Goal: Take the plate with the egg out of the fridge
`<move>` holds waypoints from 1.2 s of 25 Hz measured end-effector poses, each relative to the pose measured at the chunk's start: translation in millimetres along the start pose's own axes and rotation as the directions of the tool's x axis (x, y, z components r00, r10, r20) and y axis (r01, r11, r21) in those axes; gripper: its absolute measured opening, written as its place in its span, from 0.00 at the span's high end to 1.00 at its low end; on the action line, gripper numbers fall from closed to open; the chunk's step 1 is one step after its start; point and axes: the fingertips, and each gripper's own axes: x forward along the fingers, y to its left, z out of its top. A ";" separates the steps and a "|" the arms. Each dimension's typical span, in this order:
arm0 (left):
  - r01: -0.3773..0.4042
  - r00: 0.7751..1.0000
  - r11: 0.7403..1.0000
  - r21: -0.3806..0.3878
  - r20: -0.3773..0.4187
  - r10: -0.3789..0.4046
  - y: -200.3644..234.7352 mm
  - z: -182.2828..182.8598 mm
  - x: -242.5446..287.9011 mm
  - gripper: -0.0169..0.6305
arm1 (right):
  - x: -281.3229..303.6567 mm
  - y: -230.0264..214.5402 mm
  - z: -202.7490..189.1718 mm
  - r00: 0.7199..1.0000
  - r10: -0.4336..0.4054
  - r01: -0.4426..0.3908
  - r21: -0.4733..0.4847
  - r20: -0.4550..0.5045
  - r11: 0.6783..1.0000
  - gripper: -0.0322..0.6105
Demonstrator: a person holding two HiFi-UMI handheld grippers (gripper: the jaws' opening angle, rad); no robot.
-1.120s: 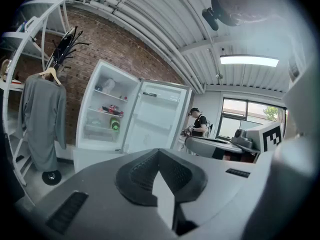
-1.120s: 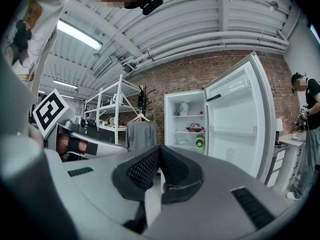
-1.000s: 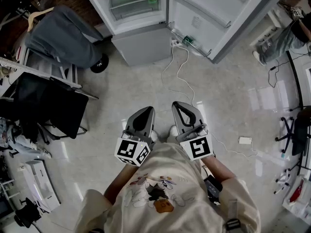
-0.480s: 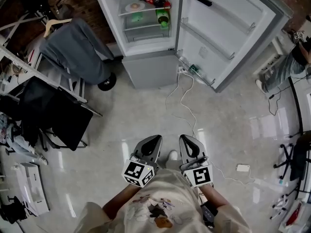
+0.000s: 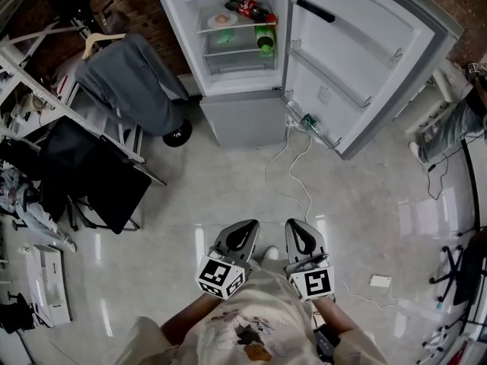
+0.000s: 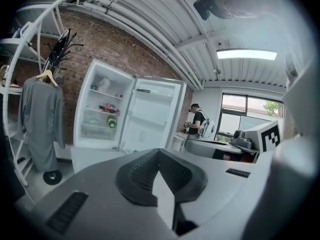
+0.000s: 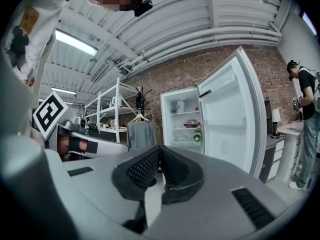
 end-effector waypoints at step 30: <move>-0.094 0.995 0.992 -0.080 0.032 0.097 179.9 62.5 54.8 0.96 | 192.2 13.9 8.5 0.989 0.117 -0.115 0.025 -0.089 0.993 0.94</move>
